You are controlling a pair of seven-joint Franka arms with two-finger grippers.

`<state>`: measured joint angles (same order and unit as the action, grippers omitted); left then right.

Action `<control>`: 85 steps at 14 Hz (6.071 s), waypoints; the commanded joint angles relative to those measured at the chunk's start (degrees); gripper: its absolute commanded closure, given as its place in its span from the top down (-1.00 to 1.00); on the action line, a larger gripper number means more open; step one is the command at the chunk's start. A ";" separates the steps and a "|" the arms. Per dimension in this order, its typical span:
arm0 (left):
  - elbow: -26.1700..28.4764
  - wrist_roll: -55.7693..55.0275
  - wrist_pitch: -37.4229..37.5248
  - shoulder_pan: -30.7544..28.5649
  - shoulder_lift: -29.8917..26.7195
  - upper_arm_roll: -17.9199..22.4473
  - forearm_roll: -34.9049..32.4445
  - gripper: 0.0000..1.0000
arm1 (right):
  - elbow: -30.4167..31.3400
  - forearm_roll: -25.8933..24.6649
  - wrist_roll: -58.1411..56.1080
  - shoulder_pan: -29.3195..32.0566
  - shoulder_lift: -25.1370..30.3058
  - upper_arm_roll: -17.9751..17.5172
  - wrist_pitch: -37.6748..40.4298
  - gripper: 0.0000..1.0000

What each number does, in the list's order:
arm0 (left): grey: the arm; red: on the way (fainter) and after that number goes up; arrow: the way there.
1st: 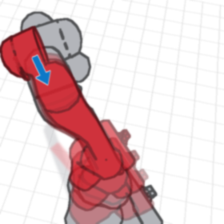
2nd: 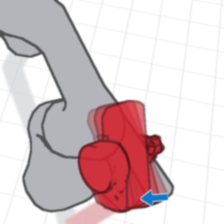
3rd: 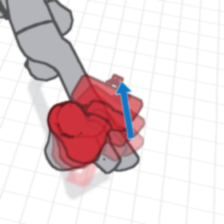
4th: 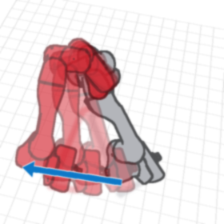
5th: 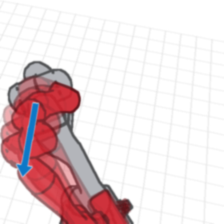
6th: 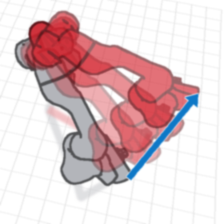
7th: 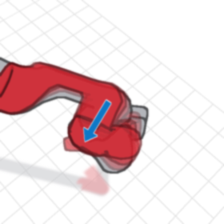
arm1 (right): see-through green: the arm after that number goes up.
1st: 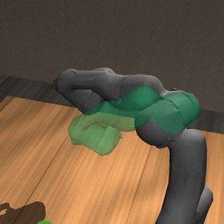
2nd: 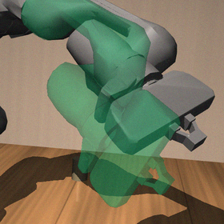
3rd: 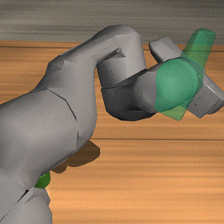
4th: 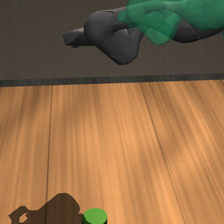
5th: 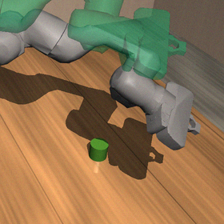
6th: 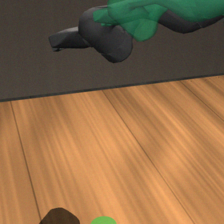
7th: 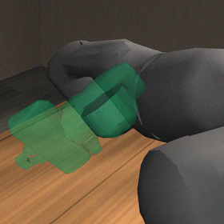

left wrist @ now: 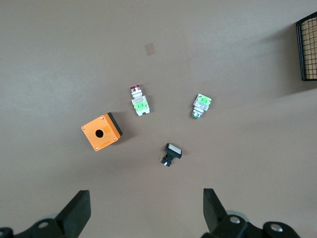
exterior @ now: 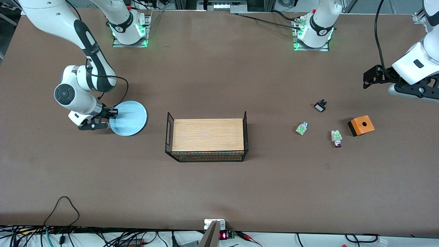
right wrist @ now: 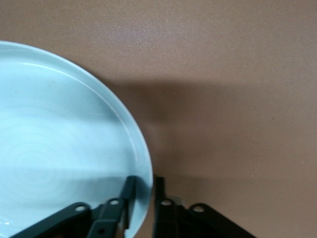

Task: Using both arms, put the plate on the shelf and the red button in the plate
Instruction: 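Lower the right gripper to the plate rim and grasp it, then lift the plate with the right gripper and carry it over the wooden box, then lower the plate onto the box, open the right gripper while the left gripper reaches, then grasp the red-capped button with the left gripper while the right gripper withdraws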

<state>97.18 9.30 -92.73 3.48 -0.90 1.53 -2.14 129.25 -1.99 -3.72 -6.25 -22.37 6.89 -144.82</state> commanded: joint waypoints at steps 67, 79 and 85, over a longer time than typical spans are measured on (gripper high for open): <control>-1.46 -0.34 2.99 -0.05 11.33 0.05 -0.93 1.00 | -36.71 24.06 70.60 -25.39 -3.29 -4.61 23.44 1.00; 4.58 -8.95 -21.49 -6.29 29.72 0.40 -0.23 1.00 | -47.15 6.67 52.65 -21.45 6.29 -2.06 46.10 1.00; 9.96 -8.86 -38.04 -5.76 33.06 -0.13 -0.14 1.00 | -46.73 1.82 25.03 -10.56 8.84 -2.06 50.78 1.00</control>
<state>106.39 1.03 -128.48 -2.61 32.23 1.68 -2.16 82.28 0.52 29.27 -20.51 -14.27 5.59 -95.75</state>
